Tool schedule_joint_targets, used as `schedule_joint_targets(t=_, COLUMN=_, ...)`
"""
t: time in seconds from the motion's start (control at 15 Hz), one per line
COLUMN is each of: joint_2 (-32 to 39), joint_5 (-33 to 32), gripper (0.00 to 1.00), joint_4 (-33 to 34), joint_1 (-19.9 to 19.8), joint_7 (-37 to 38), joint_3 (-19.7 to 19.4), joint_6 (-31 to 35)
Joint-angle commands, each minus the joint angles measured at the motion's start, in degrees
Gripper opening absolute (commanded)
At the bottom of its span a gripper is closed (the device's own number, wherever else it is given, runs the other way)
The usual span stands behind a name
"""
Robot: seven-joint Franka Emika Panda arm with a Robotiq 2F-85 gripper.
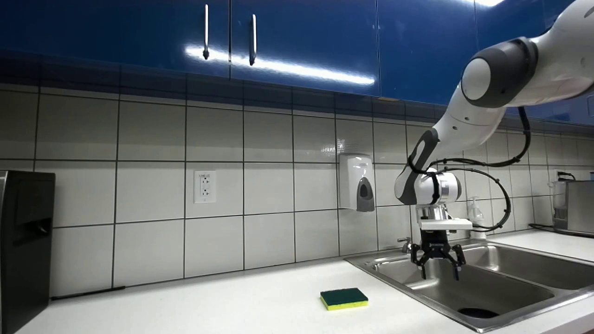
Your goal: Pick up the black bowl and put it in the sink
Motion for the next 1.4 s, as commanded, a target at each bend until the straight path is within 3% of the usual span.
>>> schedule_joint_targets(t=0.0, joint_2=-10.62, joint_5=-3.57, gripper=1.00, joint_4=-12.33, joint_1=3.61, joint_7=0.93, joint_3=-0.60, joint_6=4.67)
schedule_joint_targets(t=0.67, joint_2=-37.71, joint_5=-12.12, gripper=1.00, joint_4=-40.02, joint_1=11.91, joint_7=0.27, joint_3=2.34, joint_6=5.93)
schedule_joint_targets(t=1.07, joint_2=-55.20, joint_5=-14.94, gripper=1.00, joint_4=-54.76, joint_1=14.76, joint_7=2.07, joint_3=6.88, joint_6=4.64)
schedule_joint_targets(t=1.27, joint_2=-62.01, joint_5=-12.80, gripper=1.00, joint_4=-59.23, joint_1=15.66, joint_7=1.46, joint_3=9.22, joint_6=3.40)
schedule_joint_targets(t=1.33, joint_2=-55.53, joint_5=-12.85, gripper=1.00, joint_4=-54.70, joint_1=14.76, joint_7=0.02, joint_3=8.45, joint_6=4.06)
